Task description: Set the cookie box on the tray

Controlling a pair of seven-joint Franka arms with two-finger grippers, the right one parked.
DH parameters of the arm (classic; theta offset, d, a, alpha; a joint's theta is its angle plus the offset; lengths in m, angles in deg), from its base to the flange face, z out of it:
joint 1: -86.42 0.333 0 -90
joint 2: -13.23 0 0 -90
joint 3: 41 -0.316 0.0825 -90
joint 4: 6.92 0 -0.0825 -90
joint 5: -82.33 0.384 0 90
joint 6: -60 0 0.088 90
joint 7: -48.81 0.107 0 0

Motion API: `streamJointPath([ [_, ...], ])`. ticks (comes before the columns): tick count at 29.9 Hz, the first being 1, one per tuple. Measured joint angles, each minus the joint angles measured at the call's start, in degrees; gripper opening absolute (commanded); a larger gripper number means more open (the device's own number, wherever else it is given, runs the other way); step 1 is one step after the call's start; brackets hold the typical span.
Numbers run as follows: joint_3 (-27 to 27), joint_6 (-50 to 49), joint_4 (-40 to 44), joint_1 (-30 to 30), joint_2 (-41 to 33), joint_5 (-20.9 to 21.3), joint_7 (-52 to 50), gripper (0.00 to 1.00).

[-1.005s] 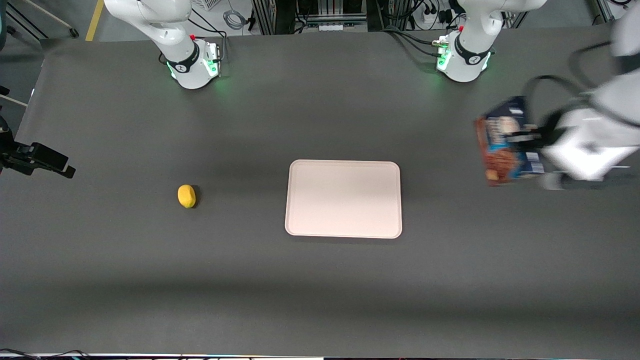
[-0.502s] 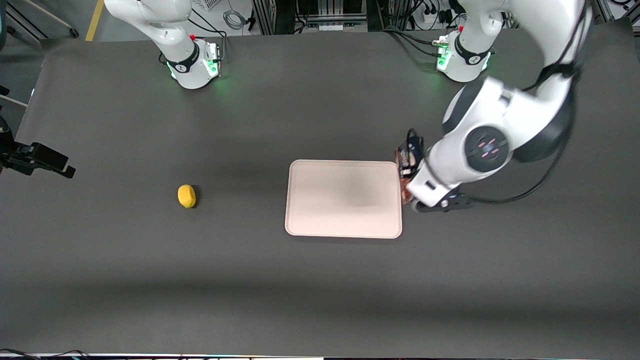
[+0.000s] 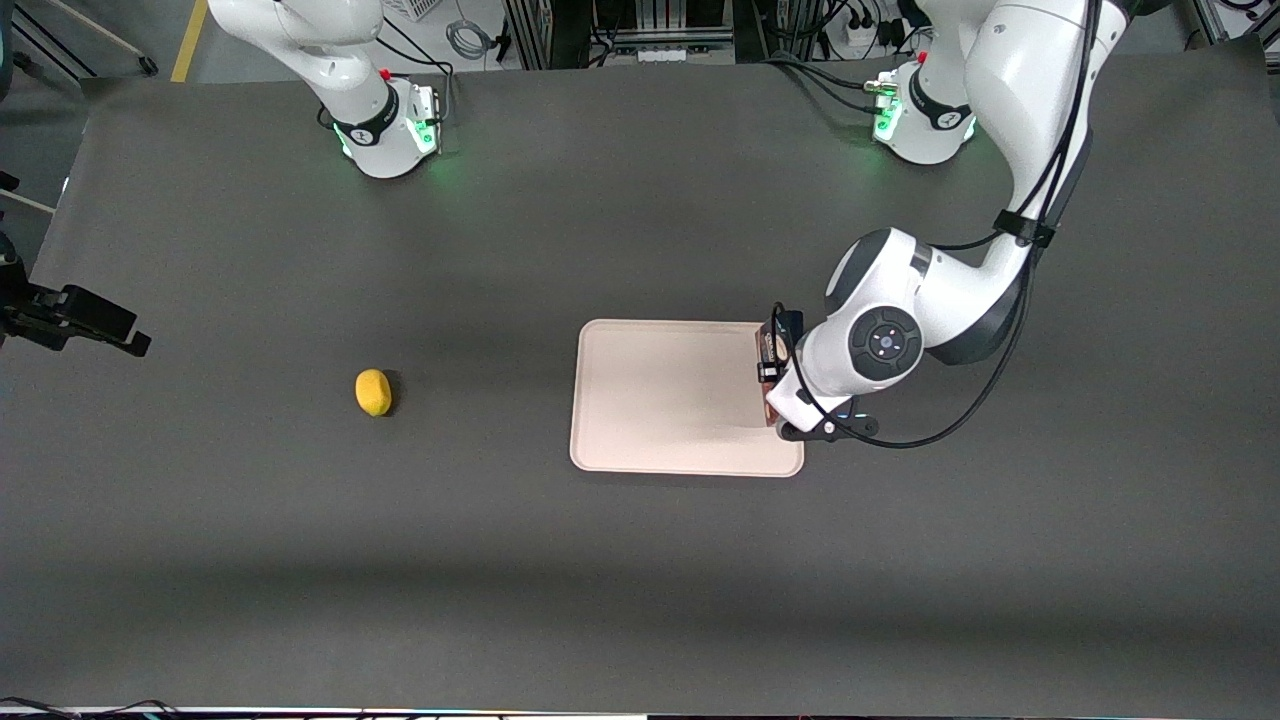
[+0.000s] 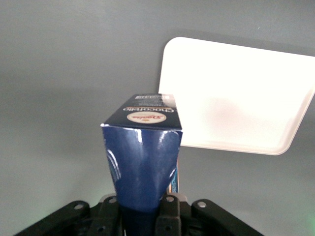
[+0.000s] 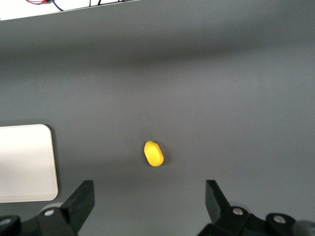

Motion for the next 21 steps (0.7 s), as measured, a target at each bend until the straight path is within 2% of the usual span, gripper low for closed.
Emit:
streamJointPath([
  [4,-0.01,1.86,-0.7,-0.03,0.52,1.42,0.0,0.0],
  [5,-0.02,2.24,-0.72,-0.03,0.74,1.57,0.0,0.04],
  [6,-0.03,2.64,-0.74,-0.03,0.99,1.67,0.0,0.19],
  [7,-0.03,2.97,-0.75,-0.03,1.23,1.77,0.0,0.4],
  [8,-0.03,3.24,-0.75,-0.03,1.48,1.89,0.0,0.55],
  [10,-0.04,3.81,-0.76,-0.03,1.93,2.31,0.0,0.74],
  [11,-0.04,4.06,-0.76,-0.03,2.13,2.53,0.0,0.94],
  [12,-0.04,4.22,-0.76,-0.03,2.28,2.69,0.0,1.0],
  [21,-0.04,4.47,-0.54,0.0,2.46,3.03,0.0,1.0],
])
